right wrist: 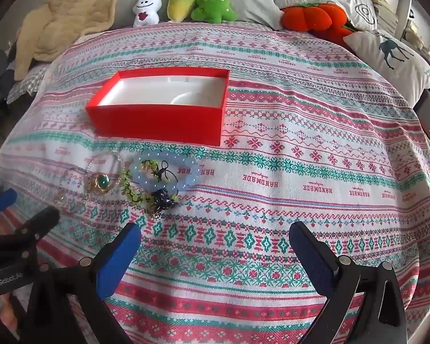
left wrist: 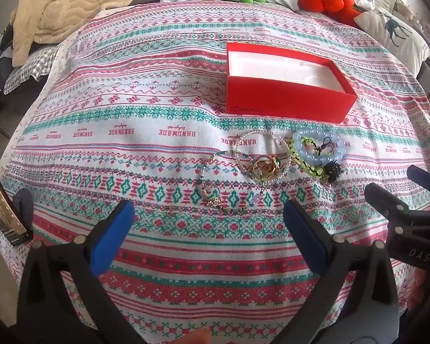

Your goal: Organize jewelry

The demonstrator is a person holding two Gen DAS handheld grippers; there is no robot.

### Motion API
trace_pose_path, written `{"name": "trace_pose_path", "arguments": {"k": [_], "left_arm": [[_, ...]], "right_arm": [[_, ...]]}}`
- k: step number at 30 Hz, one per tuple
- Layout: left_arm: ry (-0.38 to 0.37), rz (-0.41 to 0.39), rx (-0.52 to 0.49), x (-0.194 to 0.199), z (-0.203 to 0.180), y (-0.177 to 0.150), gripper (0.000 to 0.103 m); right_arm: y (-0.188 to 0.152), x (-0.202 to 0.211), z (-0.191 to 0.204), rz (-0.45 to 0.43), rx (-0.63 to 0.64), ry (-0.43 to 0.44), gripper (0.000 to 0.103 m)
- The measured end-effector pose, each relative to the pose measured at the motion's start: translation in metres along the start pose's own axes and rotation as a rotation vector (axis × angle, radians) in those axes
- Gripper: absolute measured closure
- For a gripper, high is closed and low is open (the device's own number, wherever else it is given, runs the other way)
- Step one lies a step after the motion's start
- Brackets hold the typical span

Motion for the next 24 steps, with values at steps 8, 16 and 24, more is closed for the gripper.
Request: {"name": "trace_pose_path", "arguments": {"k": [8,16,24], "left_arm": [[0.000,-0.001,-0.002,0.0004,-0.0005,0.0004,0.000],[0.003,-0.001,0.001,0.0005,-0.0011,0.0015,0.000],[0.002,-0.001,0.000,0.0006,-0.0008,0.0008,0.000]], "right_arm": [[0.0006,0.0000,0.0000,0.006,0.000,0.002,0.000],[0.0014,0.0003,-0.0004,0.007,0.005,0.004,0.000],[0.0006,0.0002,0.0007,0.008,0.000,0.007,0.000]]}}
Point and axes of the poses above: each gripper's, at about its wrist camera, not at the fingertips, and x roughly against the way its jaws point, z to its left, y to its top, the point moved 1 cm from there along -x, roughly the way its jaws point, and after that the axes turned 14 degrees about -x, right-handed, at the moved point
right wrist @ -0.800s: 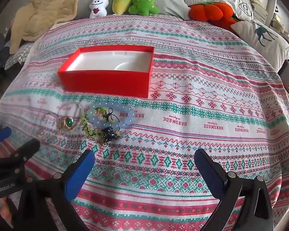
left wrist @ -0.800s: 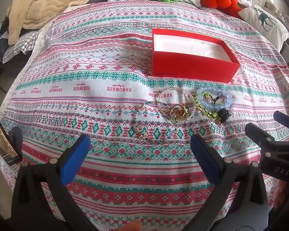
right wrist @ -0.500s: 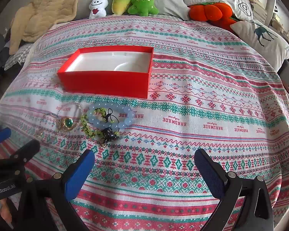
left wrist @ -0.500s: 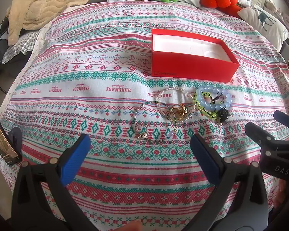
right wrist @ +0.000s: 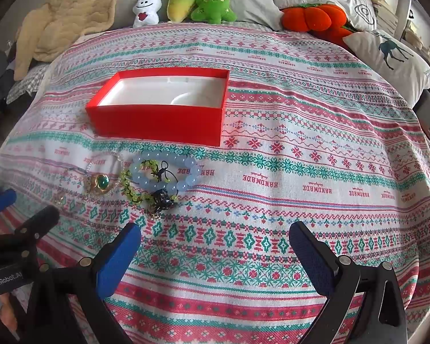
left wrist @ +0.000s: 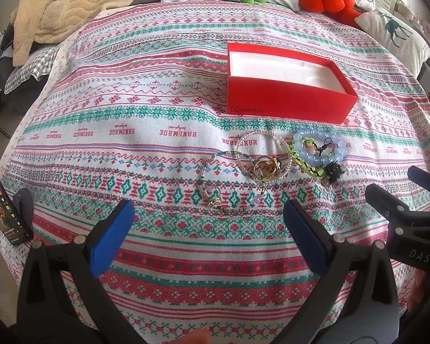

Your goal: Organize jewelry

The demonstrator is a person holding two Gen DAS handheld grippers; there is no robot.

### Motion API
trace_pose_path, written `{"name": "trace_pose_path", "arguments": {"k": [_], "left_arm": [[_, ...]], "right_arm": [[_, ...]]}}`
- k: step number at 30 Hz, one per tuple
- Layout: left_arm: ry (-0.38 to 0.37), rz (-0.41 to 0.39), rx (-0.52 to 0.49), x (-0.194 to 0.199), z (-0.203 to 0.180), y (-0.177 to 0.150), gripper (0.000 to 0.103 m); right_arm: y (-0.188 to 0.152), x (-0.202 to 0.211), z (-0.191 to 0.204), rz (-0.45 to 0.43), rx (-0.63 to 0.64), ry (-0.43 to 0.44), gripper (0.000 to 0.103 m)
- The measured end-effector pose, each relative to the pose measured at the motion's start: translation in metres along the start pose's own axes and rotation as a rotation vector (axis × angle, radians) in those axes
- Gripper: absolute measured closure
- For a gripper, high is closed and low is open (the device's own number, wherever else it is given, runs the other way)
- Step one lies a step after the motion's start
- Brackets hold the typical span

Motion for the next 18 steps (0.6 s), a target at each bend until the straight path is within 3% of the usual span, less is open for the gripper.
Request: {"name": "trace_pose_path", "arguments": {"k": [18], "left_arm": [[-0.010,0.003,0.008,-0.0015,0.0019,-0.0009,0.000]], "right_arm": [[0.0007,0.0002,-0.0005,-0.008,0.000,-0.001,0.000]]}}
Point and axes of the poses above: each gripper's, at about its wrist camera, not at the fingertips, and x roughly against the way its jaws point, z to its left, y to its top, the point moved 1 cm from there along -x, roughly the way its jaws point, and after that the axes turned 14 degrees about -x, right-handed, at the moved point
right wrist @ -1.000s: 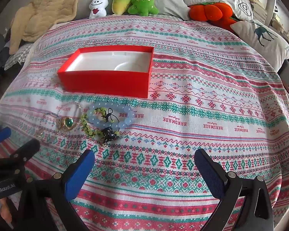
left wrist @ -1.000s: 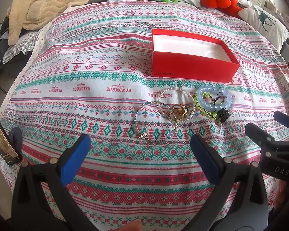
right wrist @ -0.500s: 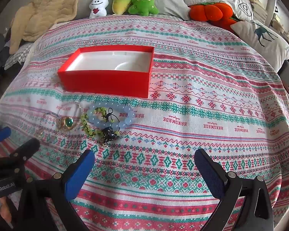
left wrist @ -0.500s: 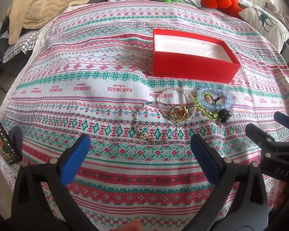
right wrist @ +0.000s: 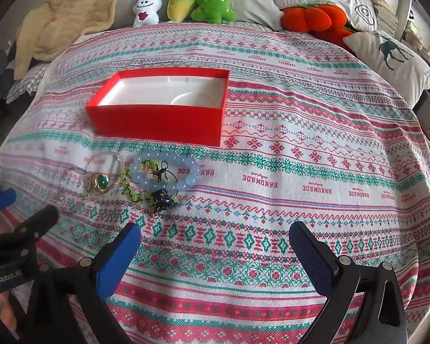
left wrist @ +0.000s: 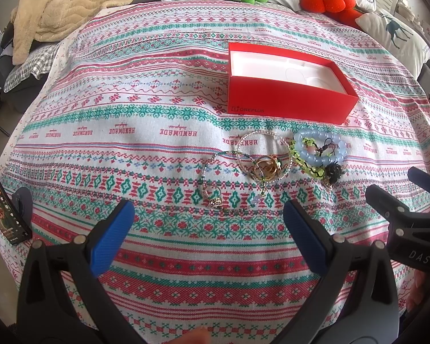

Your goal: Organize jewelry

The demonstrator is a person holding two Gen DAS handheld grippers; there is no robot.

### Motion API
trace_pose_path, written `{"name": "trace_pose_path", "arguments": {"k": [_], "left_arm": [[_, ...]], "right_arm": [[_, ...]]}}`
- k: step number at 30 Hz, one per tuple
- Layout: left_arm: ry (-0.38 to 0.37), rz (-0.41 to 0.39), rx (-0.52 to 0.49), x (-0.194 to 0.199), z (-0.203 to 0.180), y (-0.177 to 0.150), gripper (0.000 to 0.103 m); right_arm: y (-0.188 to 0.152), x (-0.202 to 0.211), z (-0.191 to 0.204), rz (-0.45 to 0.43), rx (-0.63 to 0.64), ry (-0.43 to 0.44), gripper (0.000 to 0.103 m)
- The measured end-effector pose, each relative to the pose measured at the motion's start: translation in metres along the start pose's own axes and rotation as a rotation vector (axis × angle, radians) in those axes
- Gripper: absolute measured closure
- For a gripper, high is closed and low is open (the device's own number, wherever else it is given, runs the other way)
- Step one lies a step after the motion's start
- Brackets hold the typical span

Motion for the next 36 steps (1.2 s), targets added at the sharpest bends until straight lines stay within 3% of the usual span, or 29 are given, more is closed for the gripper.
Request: {"name": "trace_pose_path", "arguments": {"k": [6,14,20,27,29,31,33,36], "left_arm": [[0.008,0.016,0.000,-0.005,0.003,0.003,0.000],[-0.045,0.044,0.019,-0.004,0.019,0.021,0.000],[-0.145,0.055,0.010,-0.004,0.026,0.040,0.002],[-0.273,0.096,0.032,-0.028,0.030,0.064,0.023],[-0.308,0.101,0.043,-0.039,0.031,0.067,0.031],[-0.343,0.108,0.052,-0.050,0.029,0.066,0.046],[-0.366,0.146,0.063,-0.064,0.025,0.067,0.057],[-0.380,0.170,0.045,-0.075,0.017,0.072,0.063]], "right_arm": [[0.004,0.003,0.001,0.005,0.000,0.013,0.000],[0.027,0.011,-0.002,0.024,-0.019,0.071,0.000],[0.049,0.008,-0.006,0.072,-0.025,0.095,0.000],[0.067,-0.011,-0.009,0.166,-0.054,0.153,0.001],[0.070,-0.019,-0.011,0.190,-0.067,0.188,0.005],[0.071,-0.029,-0.014,0.210,-0.095,0.227,0.027],[0.071,-0.044,-0.016,0.257,-0.121,0.245,0.041],[0.071,-0.063,-0.014,0.318,-0.131,0.263,0.053]]}}
Point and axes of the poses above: each gripper's, at about its wrist camera, not at the fingertips, and x roughly against the way its jaws point, z to its left, y to its top, the point moved 1 cm from there along -x, roughly the way its jaws point, and after that the axes turned 14 degrees about -x, right-handed, at the moved point
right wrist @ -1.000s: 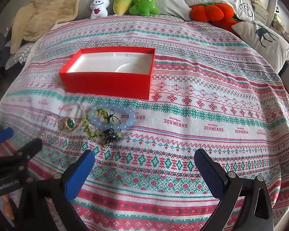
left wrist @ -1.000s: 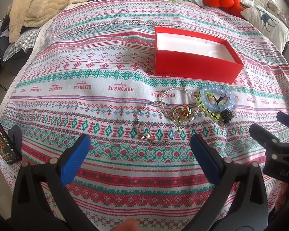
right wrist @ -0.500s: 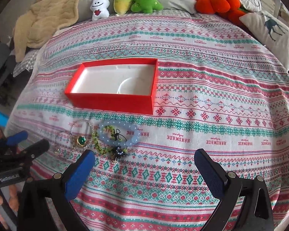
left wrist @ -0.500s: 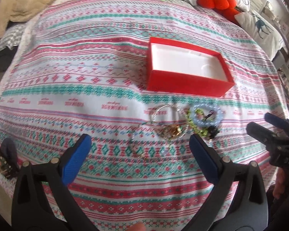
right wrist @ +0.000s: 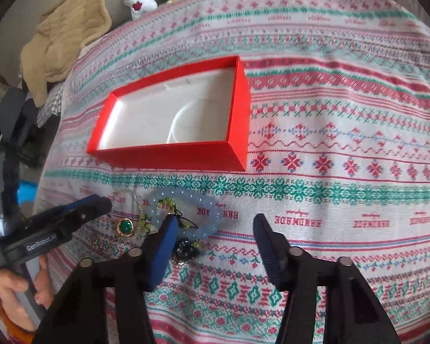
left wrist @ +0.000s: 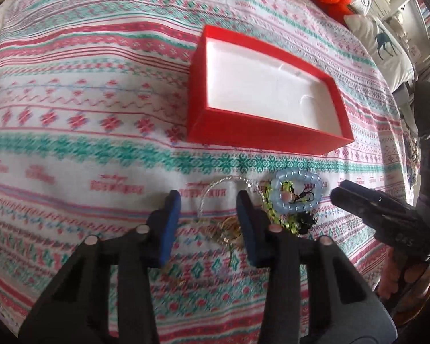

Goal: Organize jewelry
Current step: 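Grasp the pearl bracelet with the left tool while the right tool grasps the light-blue bead bracelet, then carry both bracelets into the red box and open both tools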

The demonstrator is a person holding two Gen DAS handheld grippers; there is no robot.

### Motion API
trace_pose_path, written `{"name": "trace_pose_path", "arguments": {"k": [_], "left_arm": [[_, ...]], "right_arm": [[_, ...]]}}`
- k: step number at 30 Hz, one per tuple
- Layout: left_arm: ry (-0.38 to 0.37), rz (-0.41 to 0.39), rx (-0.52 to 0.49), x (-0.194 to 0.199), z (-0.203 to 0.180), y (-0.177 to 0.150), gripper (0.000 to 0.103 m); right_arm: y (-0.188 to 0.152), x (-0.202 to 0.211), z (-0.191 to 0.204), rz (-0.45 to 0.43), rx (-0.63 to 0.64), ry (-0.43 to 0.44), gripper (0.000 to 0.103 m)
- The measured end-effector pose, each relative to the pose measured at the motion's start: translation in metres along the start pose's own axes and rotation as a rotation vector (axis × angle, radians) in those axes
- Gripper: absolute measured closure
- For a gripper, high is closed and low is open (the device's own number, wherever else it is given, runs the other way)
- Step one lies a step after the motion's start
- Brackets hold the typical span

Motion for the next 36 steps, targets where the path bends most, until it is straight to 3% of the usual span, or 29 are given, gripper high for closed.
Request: {"name": "trace_pose_path", "arguments": {"k": [9,11,13,16,22,36], "left_arm": [[0.050,0.035,-0.011,-0.014,0.000,0.008,0.070],[0.084,0.037,-0.033,-0.015,-0.003,0.008,0.076],[0.116,0.036,-0.047,-0.017,-0.005,0.010,0.090],[0.142,0.032,-0.054,-0.018,-0.008,0.013,0.093],[0.136,0.007,-0.058,-0.009,-0.014,0.011,0.098],[0.097,-0.140,-0.102,0.048,-0.037,0.014,0.098]], "right_arm": [[0.009,-0.027,0.010,0.032,0.052,-0.035,0.075],[0.010,-0.028,0.013,0.022,0.075,-0.056,0.081],[0.010,-0.028,0.017,0.018,0.091,-0.062,0.087],[0.010,-0.028,0.023,0.008,0.111,-0.065,0.091],[0.007,-0.019,0.039,-0.039,0.130,-0.015,0.091],[-0.007,0.039,0.050,-0.129,0.151,0.081,0.091]]}}
Point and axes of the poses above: each gripper's, at about its wrist camera, not at the fingertips, and x roughly against the way its jaws point, z to its left, y to its top, the point moved 1 cm from there along -x, roughly the way its jaws point, and after that the axes turned 14 degrees about -x, right-handed, at the moved point
